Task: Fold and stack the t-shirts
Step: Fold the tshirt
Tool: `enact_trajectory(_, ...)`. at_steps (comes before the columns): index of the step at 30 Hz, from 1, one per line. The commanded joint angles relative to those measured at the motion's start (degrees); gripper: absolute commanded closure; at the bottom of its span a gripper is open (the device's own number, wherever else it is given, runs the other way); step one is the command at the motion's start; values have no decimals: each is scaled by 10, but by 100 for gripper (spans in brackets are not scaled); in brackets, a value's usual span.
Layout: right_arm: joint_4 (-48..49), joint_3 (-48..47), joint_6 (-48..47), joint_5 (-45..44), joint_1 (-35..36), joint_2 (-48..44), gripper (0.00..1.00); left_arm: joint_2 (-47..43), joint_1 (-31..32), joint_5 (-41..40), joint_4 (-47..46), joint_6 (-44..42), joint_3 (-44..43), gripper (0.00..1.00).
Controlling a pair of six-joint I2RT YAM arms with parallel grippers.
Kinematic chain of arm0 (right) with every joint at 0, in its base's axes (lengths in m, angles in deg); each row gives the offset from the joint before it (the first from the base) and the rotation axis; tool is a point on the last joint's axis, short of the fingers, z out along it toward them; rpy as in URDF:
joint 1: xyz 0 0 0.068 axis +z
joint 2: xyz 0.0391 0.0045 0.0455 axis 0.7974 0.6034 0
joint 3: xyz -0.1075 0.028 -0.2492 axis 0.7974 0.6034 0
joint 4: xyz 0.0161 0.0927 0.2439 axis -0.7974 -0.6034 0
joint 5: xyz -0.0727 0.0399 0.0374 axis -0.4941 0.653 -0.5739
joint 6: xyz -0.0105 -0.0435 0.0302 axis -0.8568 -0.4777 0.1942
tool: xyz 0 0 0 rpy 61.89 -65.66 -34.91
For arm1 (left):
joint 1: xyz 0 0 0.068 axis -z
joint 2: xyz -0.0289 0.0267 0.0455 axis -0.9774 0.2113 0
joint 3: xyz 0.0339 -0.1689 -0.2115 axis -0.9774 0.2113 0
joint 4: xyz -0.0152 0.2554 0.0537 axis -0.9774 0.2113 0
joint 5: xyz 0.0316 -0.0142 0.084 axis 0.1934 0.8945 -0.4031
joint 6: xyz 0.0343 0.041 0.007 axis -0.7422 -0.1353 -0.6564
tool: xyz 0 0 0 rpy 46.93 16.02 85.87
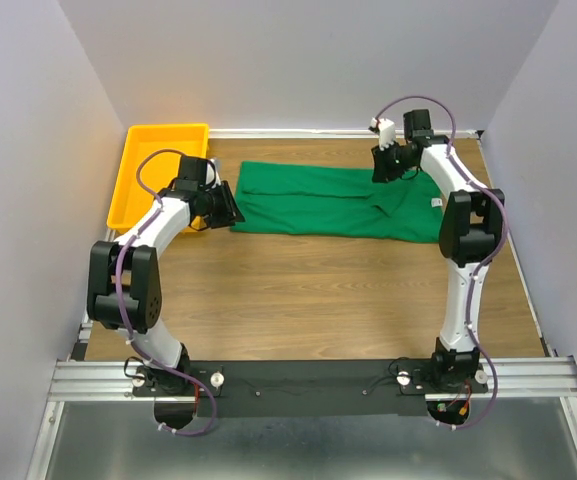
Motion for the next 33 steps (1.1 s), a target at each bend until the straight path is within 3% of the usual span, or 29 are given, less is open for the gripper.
enact_trajectory(1,18,-53,48,-9,2,36,75,-30,1,-7,11,1,-8,57)
enact_trajectory(5,11,-31,42,26,2,2,67,-33,1,-9,21,0,-12,57)
enact_trajectory(9,6,132,-53,20,2,-95,47,-47,-3,-19,18,0,-5,57)
enact_trajectory(15,9,236,-92,-52,2,-168,39,-46,-4,8,-16,14,31,58)
enact_trajectory(24,31,242,-69,-92,5,-141,40,-42,-4,18,-23,11,27,57)
enact_trajectory(33,46,226,-66,-115,13,-113,60,-59,-4,19,-34,19,51,58)
